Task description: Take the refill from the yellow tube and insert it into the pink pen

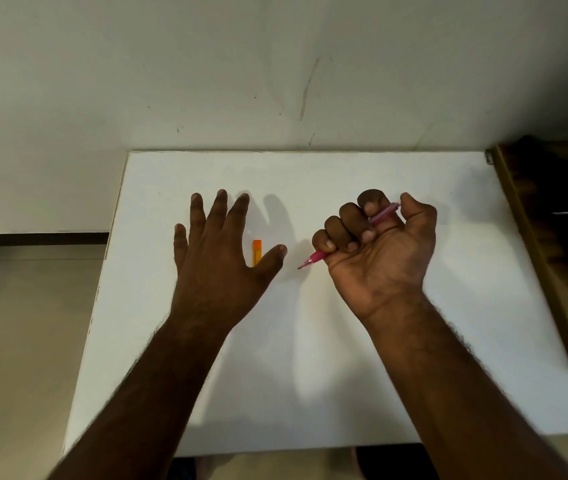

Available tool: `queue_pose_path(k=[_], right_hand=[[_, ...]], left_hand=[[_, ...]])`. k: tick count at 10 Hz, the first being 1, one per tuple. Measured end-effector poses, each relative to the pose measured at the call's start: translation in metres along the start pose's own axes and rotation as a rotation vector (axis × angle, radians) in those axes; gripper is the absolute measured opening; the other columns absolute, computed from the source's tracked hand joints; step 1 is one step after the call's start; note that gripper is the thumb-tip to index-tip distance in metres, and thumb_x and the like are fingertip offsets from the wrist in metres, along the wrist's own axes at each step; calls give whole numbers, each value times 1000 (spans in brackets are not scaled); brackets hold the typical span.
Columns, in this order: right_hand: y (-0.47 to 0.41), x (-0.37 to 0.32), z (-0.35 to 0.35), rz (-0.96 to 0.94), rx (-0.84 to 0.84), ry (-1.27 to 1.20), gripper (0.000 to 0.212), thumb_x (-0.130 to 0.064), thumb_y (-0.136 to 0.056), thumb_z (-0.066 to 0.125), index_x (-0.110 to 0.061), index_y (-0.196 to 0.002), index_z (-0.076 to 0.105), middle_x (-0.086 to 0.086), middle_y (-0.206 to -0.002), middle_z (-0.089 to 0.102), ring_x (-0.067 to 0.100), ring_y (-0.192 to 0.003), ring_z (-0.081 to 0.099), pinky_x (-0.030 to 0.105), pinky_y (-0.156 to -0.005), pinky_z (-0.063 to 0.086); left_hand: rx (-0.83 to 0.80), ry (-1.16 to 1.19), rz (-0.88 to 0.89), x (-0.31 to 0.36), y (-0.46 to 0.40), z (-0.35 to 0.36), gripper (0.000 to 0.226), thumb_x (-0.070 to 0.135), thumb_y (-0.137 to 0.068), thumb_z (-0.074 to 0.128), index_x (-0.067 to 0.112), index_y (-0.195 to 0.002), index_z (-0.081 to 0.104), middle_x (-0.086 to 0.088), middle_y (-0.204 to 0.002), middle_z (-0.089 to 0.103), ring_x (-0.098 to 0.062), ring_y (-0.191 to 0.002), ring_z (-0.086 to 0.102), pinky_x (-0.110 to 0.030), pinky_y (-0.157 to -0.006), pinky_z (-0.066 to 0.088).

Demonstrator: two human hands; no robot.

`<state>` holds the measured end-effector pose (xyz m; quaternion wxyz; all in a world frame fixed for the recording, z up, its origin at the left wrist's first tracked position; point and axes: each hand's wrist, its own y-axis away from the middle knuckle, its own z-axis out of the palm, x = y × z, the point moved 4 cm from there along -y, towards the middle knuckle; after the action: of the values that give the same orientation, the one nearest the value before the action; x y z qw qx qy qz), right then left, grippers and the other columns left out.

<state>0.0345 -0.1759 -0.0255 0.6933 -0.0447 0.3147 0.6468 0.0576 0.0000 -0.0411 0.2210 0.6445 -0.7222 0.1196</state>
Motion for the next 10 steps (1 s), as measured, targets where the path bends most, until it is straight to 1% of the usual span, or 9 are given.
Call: queue_pose_path(k=[1, 2, 3, 5, 6, 7, 8, 9, 10], right_hand=[[0, -1, 3, -20, -11, 57, 46, -46, -97, 26, -13, -70, 43, -1, -56, 24, 18, -56, 14, 32, -56, 28], [1, -3, 7, -63, -46, 183, 46, -40, -97, 23, -10, -68, 42, 0, -53, 25, 19, -54, 15, 34, -57, 24], [2, -1, 11, -95, -87, 269, 48, -39, -97, 23, -9, -67, 45, 0, -51, 29, 19, -54, 15, 38, -58, 19], [2, 0, 11, -83, -82, 256, 47, -39, -97, 24, -10, -67, 46, -1, -51, 29, 19, -54, 16, 35, -57, 23], [2, -1, 12, -87, -79, 255, 50, -41, -98, 24, -10, -67, 48, -1, -51, 30, 19, -54, 16, 36, -57, 22], [3, -1, 12, -99, -80, 275, 48, -38, -97, 24, -11, -65, 48, -2, -49, 31, 19, -54, 15, 38, -59, 19], [3, -1, 13, -131, -96, 328, 48, -41, -94, 28, -9, -66, 51, 0, -50, 32, 19, -53, 18, 39, -58, 18], [4, -1, 16, -150, -97, 447, 43, -38, -88, 31, -10, -61, 50, 2, -50, 28, 19, -51, 19, 41, -59, 16], [5, 4, 19, -175, -120, 561, 42, -40, -86, 33, -9, -62, 50, 2, -49, 29, 18, -50, 24, 36, -56, 21]], left_hand=[[-8, -9, -4, 0, -1, 0, 88, 70, -87, 50, 30, -158, 16, 3, -169, 7, -19, -155, -12, -52, -122, 1], [-7, -12, -6, 1, -1, 0, 89, 71, -87, 49, 30, -158, 16, 3, -169, 7, -20, -155, -11, -53, -122, 1], [-9, -10, -7, 1, -1, -1, 89, 71, -87, 49, 30, -158, 16, 3, -169, 7, -20, -155, -11, -53, -123, 1], [-4, -9, -9, 2, -1, -2, 88, 70, -87, 50, 29, -158, 17, 2, -169, 9, -20, -155, -11, -54, -123, 2], [-2, -10, -5, 3, -1, -2, 87, 70, -87, 50, 29, -158, 18, 2, -169, 9, -20, -155, -10, -54, -123, 2], [2, -4, -4, 2, 0, -2, 87, 69, -87, 51, 30, -158, 18, 3, -168, 10, -19, -155, -10, -53, -123, 2], [4, 3, -6, 1, 0, -2, 87, 69, -87, 52, 30, -157, 19, 3, -168, 10, -19, -155, -11, -53, -123, 2], [0, 2, -4, 2, 0, -2, 87, 69, -87, 51, 30, -158, 18, 3, -168, 10, -19, -155, -11, -53, -123, 1], [3, 6, -3, -1, -1, -3, 87, 69, -87, 52, 30, -158, 18, 3, -168, 11, -19, -155, -11, -53, -123, 2]])
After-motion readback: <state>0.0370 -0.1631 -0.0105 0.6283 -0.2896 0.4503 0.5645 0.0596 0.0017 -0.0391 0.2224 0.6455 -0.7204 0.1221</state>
